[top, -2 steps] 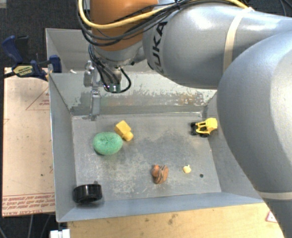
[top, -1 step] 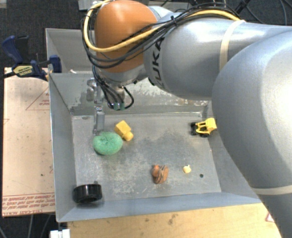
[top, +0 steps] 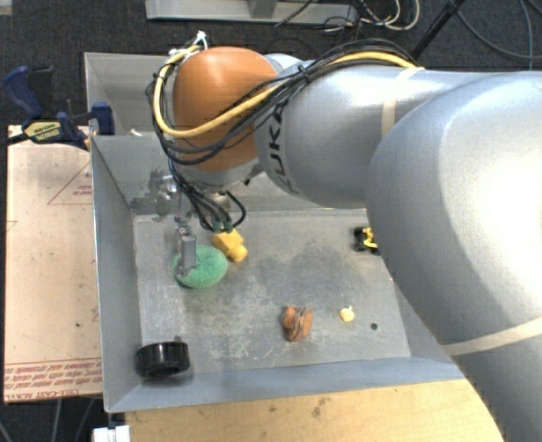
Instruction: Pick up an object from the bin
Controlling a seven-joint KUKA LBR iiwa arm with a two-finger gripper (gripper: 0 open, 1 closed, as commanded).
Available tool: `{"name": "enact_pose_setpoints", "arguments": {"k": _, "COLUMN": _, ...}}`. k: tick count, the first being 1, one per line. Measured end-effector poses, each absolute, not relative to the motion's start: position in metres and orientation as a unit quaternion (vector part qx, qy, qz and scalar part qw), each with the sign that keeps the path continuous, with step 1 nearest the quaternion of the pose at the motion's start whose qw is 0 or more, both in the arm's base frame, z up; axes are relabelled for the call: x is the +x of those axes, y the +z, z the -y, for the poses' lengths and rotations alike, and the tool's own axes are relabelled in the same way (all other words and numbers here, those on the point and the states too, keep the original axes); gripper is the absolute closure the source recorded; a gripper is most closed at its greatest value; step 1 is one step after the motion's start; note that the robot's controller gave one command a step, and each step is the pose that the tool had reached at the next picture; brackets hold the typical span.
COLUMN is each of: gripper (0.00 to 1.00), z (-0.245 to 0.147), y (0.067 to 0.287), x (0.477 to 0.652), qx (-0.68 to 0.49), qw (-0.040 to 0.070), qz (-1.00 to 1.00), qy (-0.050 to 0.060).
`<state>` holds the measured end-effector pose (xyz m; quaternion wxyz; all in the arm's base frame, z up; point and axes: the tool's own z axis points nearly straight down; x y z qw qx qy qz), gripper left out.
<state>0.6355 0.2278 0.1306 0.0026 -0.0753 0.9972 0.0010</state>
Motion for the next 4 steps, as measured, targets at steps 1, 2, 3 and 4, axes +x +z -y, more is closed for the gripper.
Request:
{"name": "enact_pose_setpoints", "arguments": {"k": 1, "gripper": 0.00, "z": -0.205, "y": 0.096, "x": 0.609, "qx": -0.071, "qw": -0.001, "qz": -0.997, "qy": 0.000}}
{"name": "enact_pose_setpoints", "arguments": {"k": 2, "gripper": 0.00, "z": -0.177, "y": 0.072, "x": 0.586, "qx": -0.005, "qw": 0.001, "qz": -1.000, "qy": 0.001}}
{"name": "enact_pose_setpoints", "arguments": {"k": 3, "gripper": 1.00, "z": -0.133, "y": 0.070, "x": 0.601, "qx": -0.104, "qw": 0.002, "qz": -0.995, "qy": 0.001}}
{"name": "enact_pose_setpoints", "arguments": {"k": 4, "gripper": 0.00, "z": -0.133, "y": 0.070, "x": 0.601, "qx": -0.104, "qw": 0.001, "qz": -0.995, "qy": 0.001}}
